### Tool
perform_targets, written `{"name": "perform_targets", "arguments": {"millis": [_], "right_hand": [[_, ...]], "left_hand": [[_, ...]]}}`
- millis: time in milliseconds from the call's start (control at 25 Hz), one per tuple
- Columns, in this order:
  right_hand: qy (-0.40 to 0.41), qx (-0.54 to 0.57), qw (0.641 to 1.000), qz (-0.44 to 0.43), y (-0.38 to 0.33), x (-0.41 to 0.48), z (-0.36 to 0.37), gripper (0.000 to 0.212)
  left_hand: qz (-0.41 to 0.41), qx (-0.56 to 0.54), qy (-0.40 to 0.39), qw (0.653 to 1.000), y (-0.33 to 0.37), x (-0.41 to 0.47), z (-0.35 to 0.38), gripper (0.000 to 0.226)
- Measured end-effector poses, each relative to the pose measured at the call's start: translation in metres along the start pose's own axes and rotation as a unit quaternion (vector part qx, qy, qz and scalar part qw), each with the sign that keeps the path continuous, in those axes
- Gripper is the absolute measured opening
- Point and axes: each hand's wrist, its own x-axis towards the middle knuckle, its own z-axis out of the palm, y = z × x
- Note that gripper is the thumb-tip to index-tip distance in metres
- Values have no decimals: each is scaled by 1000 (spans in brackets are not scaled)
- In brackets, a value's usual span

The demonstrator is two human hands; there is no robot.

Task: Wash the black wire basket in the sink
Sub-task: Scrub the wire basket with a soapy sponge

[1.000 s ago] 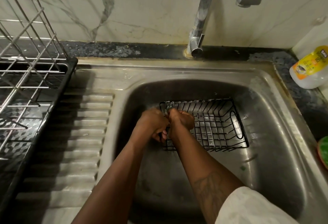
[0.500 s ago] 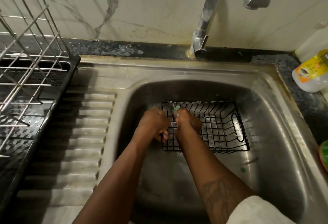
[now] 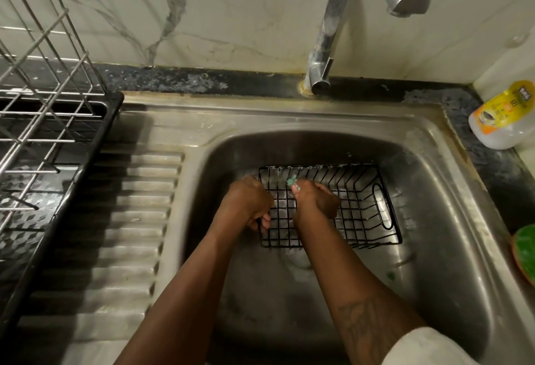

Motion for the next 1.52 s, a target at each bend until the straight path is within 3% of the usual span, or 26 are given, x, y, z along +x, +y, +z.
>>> {"name": "perform_targets", "arguments": {"millis": [240, 440, 520, 720, 880, 1120, 1360, 1520], "right_hand": [[-48, 202, 973, -100, -27, 5, -15, 19], [-32, 132, 980, -148, -24, 16, -5, 16], [-43, 141, 981, -129, -24, 19, -10, 16], [-101, 64, 992, 42, -6, 42, -23, 11], [-113, 81, 987, 78, -10, 37, -23, 16], [-52, 209, 974, -68, -25, 37, -22, 23], [21, 129, 991, -18, -2, 53, -16, 23], [78, 133, 973, -170, -22, 49, -19, 27]], "left_hand": [[9, -2, -6, 1000, 0, -1, -1, 33], [11, -3, -6, 1000, -2, 0, -4, 32], [10, -2, -3, 1000, -1, -2, -3, 32], [16, 8, 7, 1000, -1, -5, -1, 35], [18, 17, 9, 1000, 0, -8, -2, 33], [24, -2, 18, 1000, 0, -7, -1, 24], [16, -24, 15, 999, 0, -6, 1, 25], [15, -33, 15, 999, 0, -6, 1, 25]]}}
